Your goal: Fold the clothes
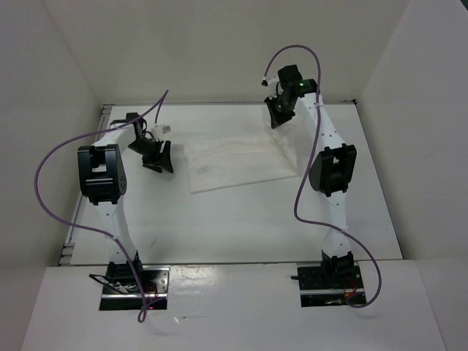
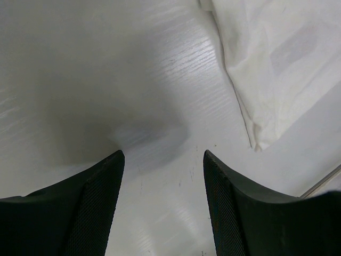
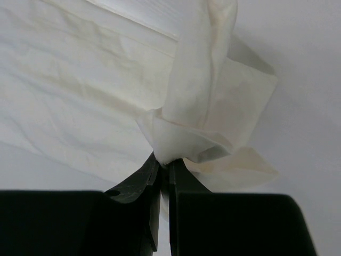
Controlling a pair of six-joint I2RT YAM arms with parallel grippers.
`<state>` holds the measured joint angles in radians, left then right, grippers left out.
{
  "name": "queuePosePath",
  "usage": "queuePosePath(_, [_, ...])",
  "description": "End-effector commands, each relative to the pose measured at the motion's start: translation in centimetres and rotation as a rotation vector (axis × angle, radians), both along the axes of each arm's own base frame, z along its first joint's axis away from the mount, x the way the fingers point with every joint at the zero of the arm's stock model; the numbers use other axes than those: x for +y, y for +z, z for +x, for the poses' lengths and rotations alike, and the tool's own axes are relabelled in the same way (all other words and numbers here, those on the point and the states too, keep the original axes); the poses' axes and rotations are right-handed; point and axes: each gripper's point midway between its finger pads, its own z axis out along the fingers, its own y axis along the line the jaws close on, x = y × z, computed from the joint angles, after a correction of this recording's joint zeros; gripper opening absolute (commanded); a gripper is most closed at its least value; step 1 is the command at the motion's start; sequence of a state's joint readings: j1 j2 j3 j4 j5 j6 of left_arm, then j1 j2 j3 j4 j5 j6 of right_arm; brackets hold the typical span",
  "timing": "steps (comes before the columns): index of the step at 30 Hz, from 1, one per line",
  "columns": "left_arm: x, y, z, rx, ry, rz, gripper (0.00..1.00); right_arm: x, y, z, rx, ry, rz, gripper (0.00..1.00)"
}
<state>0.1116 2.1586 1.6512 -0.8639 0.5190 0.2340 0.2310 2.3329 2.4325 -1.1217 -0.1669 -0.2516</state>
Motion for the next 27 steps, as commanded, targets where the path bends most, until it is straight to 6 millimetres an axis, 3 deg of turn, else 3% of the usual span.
queuePosePath(1, [-0.2, 0.8, -0.7, -0.007, -0.015, -0.003, 0.68, 3.3, 6.9, -1.2, -0.121, 0.068, 0.098, 0.00])
queuePosePath(7, [0.8, 2.3, -1.3, -0.032, 0.000, 0.043, 0.68, 7.8, 8.2, -2.0, -0.141, 0.143, 0.170, 0.00])
queuePosePath(8, [0.8, 2.8, -1.5, -0.035, 0.008, 0.042, 0.68, 8.7, 7.7, -2.3, -0.126, 0.162, 0.179, 0.00])
queuePosePath(9, [0.8, 3.1, -1.4, -0.045, 0.008, 0.043, 0.68, 9.8, 8.7, -2.6, -0.148, 0.179, 0.193, 0.00])
queuePosePath(12, [1.6, 3.7, -2.0, -0.046, 0.030, 0.053, 0.68, 12.5, 8.4, -3.6, -0.133, 0.228, 0.219, 0.00])
queuePosePath(16, [2.7, 4.4, -2.6, -0.053, 0.067, 0.063, 0.68, 15.1, 8.4, -4.5, -0.123, 0.282, 0.257, 0.00])
queuePosePath(19, [3.2, 4.5, -2.8, -0.052, 0.078, 0.072, 0.68, 16.1, 8.8, -4.7, -0.133, 0.303, 0.269, 0.00])
queuePosePath(27, [3.7, 4.8, -3.5, -0.049, 0.090, 0.090, 0.68, 19.9, 5.2, -5.2, -0.069, 0.367, 0.293, 0.00])
